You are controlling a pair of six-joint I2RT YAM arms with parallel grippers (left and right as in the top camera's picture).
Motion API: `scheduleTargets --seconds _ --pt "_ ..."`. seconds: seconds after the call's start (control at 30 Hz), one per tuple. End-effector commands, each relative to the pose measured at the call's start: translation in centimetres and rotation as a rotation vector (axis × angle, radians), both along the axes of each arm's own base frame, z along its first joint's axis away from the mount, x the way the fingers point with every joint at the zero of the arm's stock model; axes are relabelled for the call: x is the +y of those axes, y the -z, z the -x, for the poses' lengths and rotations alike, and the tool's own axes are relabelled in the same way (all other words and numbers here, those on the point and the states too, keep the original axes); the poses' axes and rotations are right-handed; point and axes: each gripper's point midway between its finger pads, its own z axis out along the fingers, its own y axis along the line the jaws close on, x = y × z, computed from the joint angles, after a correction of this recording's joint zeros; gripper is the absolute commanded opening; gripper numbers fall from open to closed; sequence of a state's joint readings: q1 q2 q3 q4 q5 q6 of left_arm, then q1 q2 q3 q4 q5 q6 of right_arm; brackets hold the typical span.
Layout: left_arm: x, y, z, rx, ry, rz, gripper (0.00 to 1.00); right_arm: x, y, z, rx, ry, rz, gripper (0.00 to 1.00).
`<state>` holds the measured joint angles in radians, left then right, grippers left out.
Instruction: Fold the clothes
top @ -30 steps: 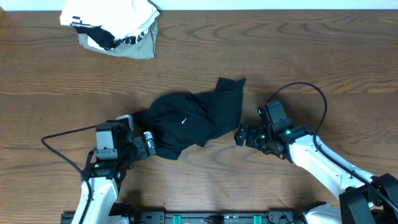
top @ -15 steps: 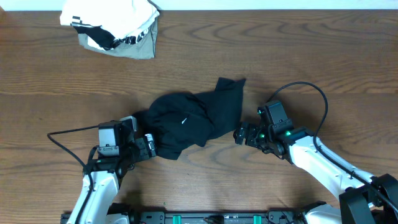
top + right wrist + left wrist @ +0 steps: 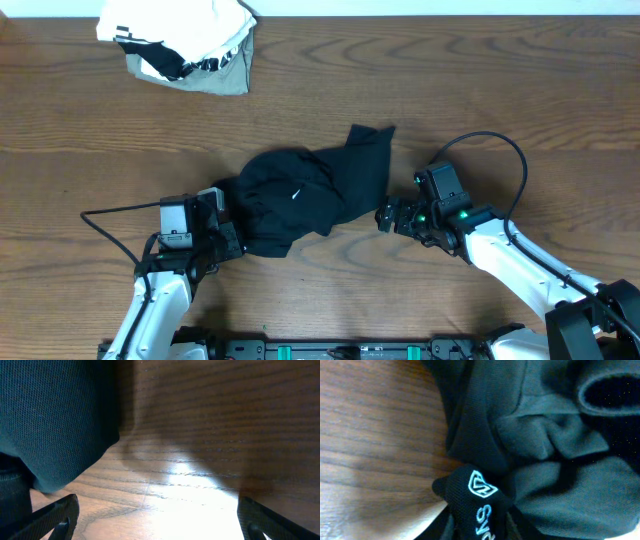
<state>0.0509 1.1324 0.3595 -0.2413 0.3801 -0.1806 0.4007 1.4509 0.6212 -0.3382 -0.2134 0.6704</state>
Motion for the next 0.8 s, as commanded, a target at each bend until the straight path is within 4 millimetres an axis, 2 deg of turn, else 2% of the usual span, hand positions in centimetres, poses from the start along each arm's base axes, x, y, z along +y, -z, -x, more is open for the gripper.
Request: scheduleTargets --seconds 0.0,0.07,0.23,0.33,0.4,0.53,0.77 --pt "-0.2 -0.7 -0.6 -0.019 0.009 0.014 0.14 0.0 0.7 1.0 0.029 -0.001 0.006 0.99" --pt "-0.5 -1.1 -0.9 -0.027 0.019 0.033 0.06 0.0 0.7 1.0 0.029 -0.001 0.007 0.99" --pt "-2.5 -3.2 -1.3 -0.04 0.054 0.16 0.06 -0.1 0.8 1.1 0.042 0.016 0.005 0.99" --pt "-4.1 -5.1 -1.6 -0.062 0.069 0.273 0.06 -0.1 0.8 1.2 0.052 0.041 -0.002 0.99" --pt "-5.1 -6.9 -1.8 -0.092 0.095 0.342 0.06 -0.1 0.8 1.2 0.057 0.051 -0.005 0.99" --pt "-6.8 -11.9 -2.1 -0.202 0.175 0.46 0.06 -0.2 0.9 1.4 0.066 0.05 0.001 0.99" --pt "-7.2 -21.0 -2.0 -0.473 0.233 0.477 0.06 0.0 0.9 1.5 0.073 0.045 -0.009 0.99"
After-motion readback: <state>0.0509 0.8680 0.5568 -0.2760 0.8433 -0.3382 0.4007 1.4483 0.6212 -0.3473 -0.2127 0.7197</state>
